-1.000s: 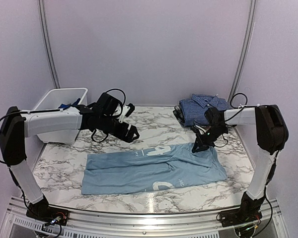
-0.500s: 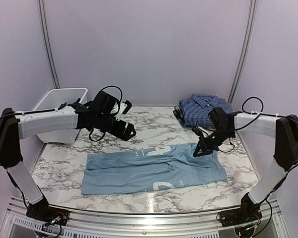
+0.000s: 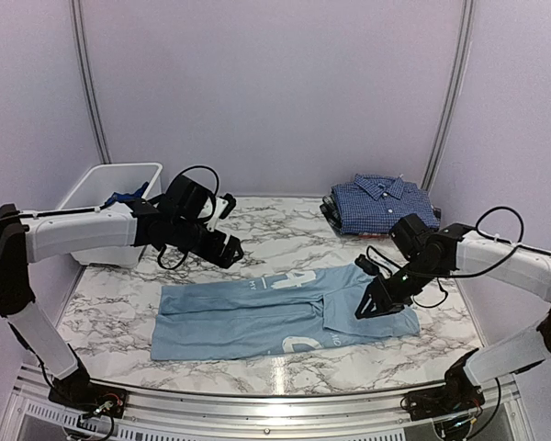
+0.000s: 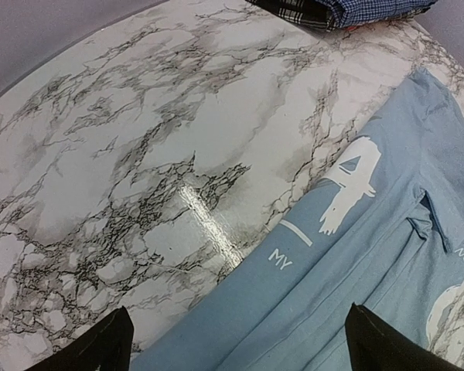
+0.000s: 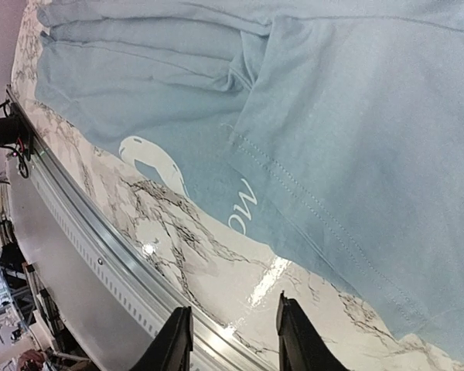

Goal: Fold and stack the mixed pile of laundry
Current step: Adjust the rectangle-folded T-shirt at the center of the board.

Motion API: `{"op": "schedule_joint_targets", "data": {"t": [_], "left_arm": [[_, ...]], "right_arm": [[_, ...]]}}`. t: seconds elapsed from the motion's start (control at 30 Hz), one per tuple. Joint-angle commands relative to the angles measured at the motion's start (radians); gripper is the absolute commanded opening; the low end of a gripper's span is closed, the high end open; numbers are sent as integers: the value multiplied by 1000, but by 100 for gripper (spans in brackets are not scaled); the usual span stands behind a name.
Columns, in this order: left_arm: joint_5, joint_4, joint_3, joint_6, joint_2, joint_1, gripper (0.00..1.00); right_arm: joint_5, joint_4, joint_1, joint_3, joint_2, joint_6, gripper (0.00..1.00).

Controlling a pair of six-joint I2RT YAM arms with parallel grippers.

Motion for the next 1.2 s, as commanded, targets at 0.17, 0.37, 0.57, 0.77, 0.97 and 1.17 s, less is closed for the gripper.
{"op": "schedule_joint_targets", "data": {"t": [0.17,0.37,0.57,0.77,0.97,1.17], "left_arm": [[-78,-3,-43,-116,-88,0,99],[-57,-25,-93,-233,-93,2,99],[-86,-47,-165,-321,-73,2,99],[-85,-117,-207,-370,-50,30,99],[-91,-222,-248,-368,-92,81,94],[-8,-289,-297,-372,-100,88,75]], "right_arm": [[108,21,-88,202,111,5,40],[134,117,-154,198,198,41,43],[160,173,-255,178,240,33,45],[125,204,-287,200,307,22,44],[72,217,-286,161,317,2,43],[97,205,-291,82,300,-7,44]]}}
